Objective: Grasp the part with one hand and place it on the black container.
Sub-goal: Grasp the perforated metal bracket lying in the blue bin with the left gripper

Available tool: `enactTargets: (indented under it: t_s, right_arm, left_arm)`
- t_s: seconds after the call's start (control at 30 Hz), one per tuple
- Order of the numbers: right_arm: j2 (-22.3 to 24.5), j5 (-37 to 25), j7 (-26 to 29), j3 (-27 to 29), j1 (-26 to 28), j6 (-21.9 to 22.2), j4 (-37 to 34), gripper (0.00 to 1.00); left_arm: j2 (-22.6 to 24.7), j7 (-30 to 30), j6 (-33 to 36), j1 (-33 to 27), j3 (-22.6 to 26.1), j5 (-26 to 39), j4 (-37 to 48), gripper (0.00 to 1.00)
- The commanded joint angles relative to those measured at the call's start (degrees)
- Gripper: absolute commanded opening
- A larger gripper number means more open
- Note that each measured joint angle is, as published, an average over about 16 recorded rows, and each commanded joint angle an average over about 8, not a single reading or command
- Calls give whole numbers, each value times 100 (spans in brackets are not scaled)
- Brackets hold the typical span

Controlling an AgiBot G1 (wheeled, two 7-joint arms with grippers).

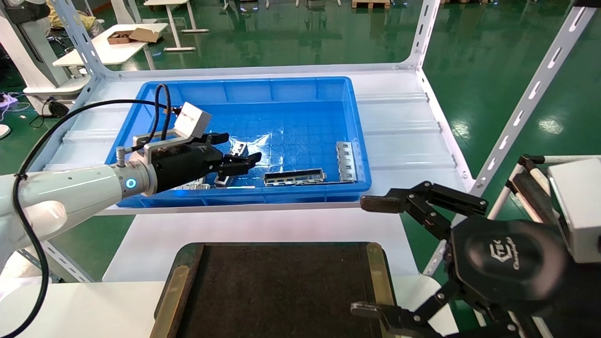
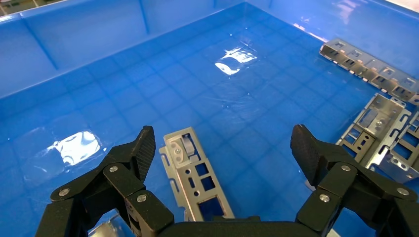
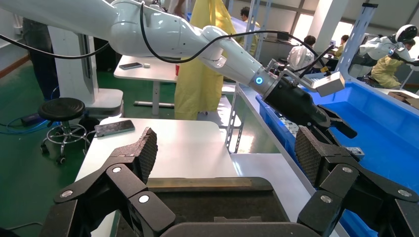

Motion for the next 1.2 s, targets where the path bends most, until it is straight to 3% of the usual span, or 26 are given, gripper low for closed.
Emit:
enactTargets:
  t_s: [0.03, 0.1, 0.23, 0.27, 0.33, 1.2]
  right_arm:
    - [0, 0, 0, 0, 0, 0, 0, 82]
    - [0, 1, 0, -1, 0, 0, 0, 57]
    - [1, 1, -1, -2, 0, 1, 0, 7]
    - [1, 1, -1, -2, 0, 1, 0, 1]
    - [1, 2, -1, -2, 1, 1, 0, 0]
    - [3, 5, -4, -7, 2, 3, 0, 0]
  left_arm:
    - [-24, -7, 64, -14, 10, 7, 47, 90]
    - [-21, -9, 56, -21, 12, 12, 99, 71]
    - [10, 16, 12, -26, 14, 19, 203, 21]
    - [19, 26, 2, -28, 15, 22, 228, 11]
    - [40, 47, -12, -34, 20, 30, 282, 2]
    - [208, 344, 42, -113, -9, -14, 748, 0]
